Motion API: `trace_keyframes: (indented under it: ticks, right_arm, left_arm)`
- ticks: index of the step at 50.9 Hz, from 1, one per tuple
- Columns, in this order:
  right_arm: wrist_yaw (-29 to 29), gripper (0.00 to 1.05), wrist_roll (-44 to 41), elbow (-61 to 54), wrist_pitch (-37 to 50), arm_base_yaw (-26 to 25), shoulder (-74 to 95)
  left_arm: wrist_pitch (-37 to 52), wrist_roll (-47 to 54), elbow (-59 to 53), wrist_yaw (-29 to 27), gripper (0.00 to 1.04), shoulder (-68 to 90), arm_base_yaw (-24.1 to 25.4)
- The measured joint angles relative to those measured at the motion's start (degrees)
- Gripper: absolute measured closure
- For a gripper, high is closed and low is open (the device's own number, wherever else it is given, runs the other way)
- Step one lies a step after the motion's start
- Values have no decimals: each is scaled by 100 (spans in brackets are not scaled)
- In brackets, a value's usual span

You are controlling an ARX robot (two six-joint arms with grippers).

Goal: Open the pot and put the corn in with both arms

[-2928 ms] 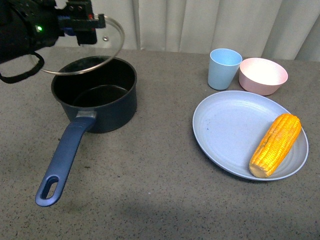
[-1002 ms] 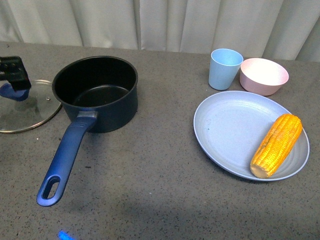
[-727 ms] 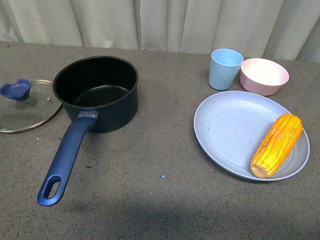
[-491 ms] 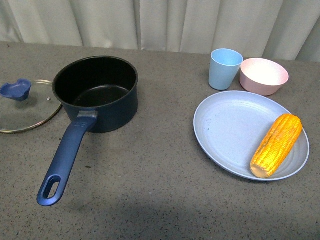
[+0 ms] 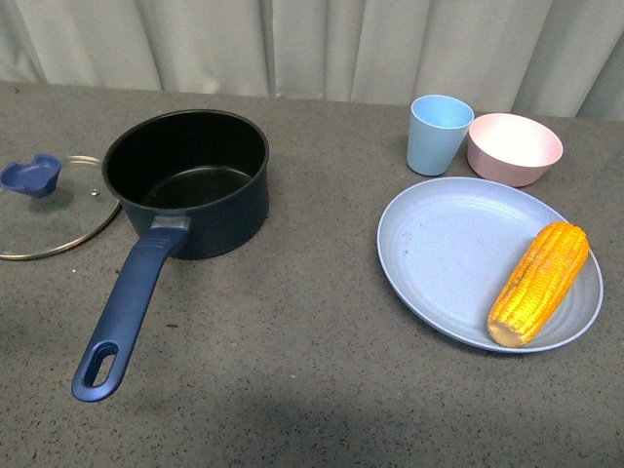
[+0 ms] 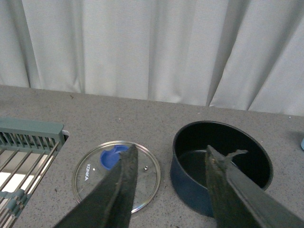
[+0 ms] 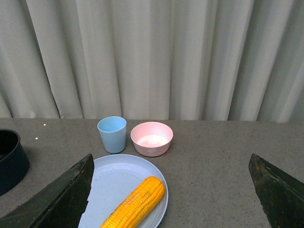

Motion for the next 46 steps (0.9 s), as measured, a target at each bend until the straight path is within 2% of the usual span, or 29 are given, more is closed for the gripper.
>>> trace_keyframes:
  ticks: [4, 5, 10, 17, 46]
  right_arm:
    - [0, 9, 0, 0, 0, 0, 0]
    - [0, 9, 0, 0, 0, 0, 0]
    - [0, 9, 0, 0, 0, 0, 0]
    - [0, 9, 0, 0, 0, 0, 0]
    - [0, 9, 0, 0, 0, 0, 0]
  left_arm:
    - [-304, 0, -105, -197, 75, -409, -146]
    - [-442, -2, -146, -372, 80, -586, -269]
    - [-1145, -13, -267, -424, 101, -1408, -455]
    - [-2192, 15, -254, -439, 101, -2426, -457]
    - [-4094, 15, -308, -444, 101, -4599, -459]
